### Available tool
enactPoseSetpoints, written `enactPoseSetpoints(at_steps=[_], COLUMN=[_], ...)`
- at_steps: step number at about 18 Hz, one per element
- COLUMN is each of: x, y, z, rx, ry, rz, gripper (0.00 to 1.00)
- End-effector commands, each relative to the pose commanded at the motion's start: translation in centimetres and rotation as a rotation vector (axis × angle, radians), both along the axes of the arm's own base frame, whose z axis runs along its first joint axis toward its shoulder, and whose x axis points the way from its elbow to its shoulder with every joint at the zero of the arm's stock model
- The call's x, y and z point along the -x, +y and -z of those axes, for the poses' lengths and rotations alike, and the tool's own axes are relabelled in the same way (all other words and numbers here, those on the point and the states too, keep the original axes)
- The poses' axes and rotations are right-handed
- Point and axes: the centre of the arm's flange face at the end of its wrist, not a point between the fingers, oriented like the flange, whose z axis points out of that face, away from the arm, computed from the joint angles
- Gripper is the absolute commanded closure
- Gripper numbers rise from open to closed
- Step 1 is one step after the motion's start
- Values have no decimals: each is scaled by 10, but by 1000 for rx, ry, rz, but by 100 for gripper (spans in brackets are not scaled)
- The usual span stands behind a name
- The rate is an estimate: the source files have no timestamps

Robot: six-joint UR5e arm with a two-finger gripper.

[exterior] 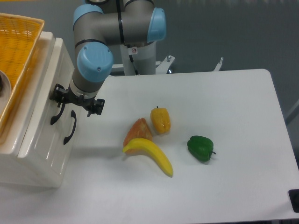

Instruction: Slide the top white drawer open

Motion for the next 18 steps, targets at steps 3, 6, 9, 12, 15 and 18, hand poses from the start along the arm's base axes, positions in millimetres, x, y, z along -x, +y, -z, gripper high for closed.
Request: enactPoseSetpoints(at_steps=[3,6,9,12,15,18], x=[-1,0,1,1,1,2], y=[-1,-1,-1,-1,-1,-1], z=[1,2,2,2,3,3], rx=[8,8,8,9,12,18], ry=[-5,-4,-4,-4,-6,-6], rz=[0,0,-1,-3,-3,-12], gripper=[0,0,0,0,0,0])
